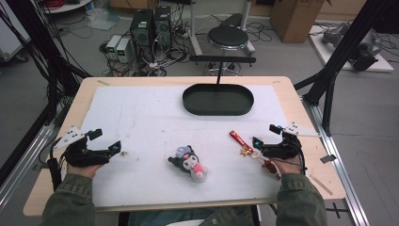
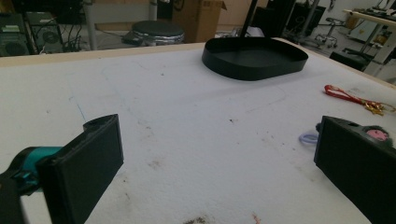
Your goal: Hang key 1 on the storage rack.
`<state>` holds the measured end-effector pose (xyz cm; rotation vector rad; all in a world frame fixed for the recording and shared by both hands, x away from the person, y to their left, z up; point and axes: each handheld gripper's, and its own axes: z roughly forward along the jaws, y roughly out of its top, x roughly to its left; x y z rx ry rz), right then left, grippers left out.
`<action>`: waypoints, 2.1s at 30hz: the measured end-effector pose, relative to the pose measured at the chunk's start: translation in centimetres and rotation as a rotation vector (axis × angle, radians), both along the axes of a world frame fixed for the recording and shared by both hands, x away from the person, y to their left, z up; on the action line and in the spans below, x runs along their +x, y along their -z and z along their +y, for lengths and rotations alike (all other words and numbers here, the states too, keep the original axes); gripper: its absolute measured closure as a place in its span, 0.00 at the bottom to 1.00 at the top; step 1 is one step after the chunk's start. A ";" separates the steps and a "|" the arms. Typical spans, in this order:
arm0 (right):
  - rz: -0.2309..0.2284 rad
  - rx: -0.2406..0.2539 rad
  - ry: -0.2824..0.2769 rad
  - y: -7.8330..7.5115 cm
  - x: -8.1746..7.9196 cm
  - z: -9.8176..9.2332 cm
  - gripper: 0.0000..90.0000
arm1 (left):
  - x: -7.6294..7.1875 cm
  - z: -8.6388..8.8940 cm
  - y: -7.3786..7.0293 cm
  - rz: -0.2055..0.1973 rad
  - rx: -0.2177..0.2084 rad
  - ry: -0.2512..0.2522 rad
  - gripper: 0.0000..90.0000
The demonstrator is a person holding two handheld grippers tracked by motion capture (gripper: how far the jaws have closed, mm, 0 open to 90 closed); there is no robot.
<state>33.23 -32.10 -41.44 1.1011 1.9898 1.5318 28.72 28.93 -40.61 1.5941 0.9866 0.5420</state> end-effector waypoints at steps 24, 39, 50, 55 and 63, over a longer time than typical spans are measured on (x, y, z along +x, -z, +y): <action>0.001 0.006 0.001 -0.1 -0.2 0.1 0.01 | 0.0 -0.1 -0.1 0.014 0.019 -0.001 0.02; 0.001 -0.080 -0.011 -0.6 0.5 1.3 0.01 | 0.0 -0.1 -0.1 0.019 0.025 -0.006 0.02; 0.034 -0.171 -0.036 -1.1 1.5 2.8 0.01 | 0.0 -0.2 -0.1 0.021 0.038 -0.009 0.02; 0.076 -0.191 -0.063 -1.2 2.1 3.7 0.01 | 0.0 -0.2 -0.1 0.020 0.037 -0.009 0.02; 0.139 -0.208 -0.092 -1.4 3.1 4.9 0.01 | 0.1 -0.2 0.0 0.020 0.037 -0.007 0.02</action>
